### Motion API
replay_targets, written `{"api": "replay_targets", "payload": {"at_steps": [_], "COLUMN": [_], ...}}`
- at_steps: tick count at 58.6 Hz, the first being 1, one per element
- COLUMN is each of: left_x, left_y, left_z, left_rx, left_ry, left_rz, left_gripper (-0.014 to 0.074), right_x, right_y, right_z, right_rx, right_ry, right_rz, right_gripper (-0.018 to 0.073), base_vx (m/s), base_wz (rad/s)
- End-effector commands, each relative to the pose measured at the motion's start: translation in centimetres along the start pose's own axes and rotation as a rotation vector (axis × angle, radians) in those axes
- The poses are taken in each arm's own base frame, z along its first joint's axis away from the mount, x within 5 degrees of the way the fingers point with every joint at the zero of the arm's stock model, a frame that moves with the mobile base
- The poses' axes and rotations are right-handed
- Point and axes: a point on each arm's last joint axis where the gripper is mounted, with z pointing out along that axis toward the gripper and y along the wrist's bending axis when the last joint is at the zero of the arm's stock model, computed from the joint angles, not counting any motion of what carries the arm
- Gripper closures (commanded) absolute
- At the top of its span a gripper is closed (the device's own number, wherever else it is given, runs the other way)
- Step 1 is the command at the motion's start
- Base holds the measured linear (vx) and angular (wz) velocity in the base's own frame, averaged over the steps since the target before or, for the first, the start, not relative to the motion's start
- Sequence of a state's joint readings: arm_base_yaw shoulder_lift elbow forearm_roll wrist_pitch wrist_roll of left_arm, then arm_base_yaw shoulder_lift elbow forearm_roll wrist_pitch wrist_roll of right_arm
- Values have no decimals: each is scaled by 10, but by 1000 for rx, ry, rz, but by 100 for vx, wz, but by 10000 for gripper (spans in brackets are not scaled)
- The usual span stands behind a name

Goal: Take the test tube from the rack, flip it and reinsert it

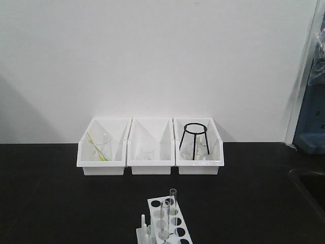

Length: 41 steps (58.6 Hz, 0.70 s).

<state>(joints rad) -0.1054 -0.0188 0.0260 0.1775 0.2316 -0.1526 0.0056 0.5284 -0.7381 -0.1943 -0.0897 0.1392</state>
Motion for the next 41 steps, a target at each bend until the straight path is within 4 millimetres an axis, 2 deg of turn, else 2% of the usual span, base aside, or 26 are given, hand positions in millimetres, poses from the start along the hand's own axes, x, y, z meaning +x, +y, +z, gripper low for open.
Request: {"api": "replay_targets", "payload": {"at_steps": [1, 9, 18, 27, 36, 41], "left_x": [-9, -9, -9, -9, -9, -9], "left_y": [-1, -1, -1, -1, -1, -1], "left_z": [-1, -1, -1, -1, -1, -1], "left_rx": [13, 13, 13, 13, 13, 13], "left_ry": [-91, -91, -91, -91, -91, -91], "left_rz": [-14, -14, -14, -14, -14, -14], "left_gripper": [602, 602, 602, 602, 602, 602], "right_x": [-7, 11, 18, 20, 21, 20], "right_y": [-1, 0, 0, -1, -1, -1], "right_z": [26, 46, 49, 49, 49, 49], "right_rx": [-3, -6, -3, 1, 2, 0], "right_ry": [-7, 77, 123, 152, 156, 145], "right_rz": [-3, -4, -4, -5, -6, -6], "right_gripper": [570, 562, 509, 353, 96, -5], "base_vx": [0, 0, 0, 0, 0, 0], "base_wz": [0, 0, 0, 0, 0, 0]}}
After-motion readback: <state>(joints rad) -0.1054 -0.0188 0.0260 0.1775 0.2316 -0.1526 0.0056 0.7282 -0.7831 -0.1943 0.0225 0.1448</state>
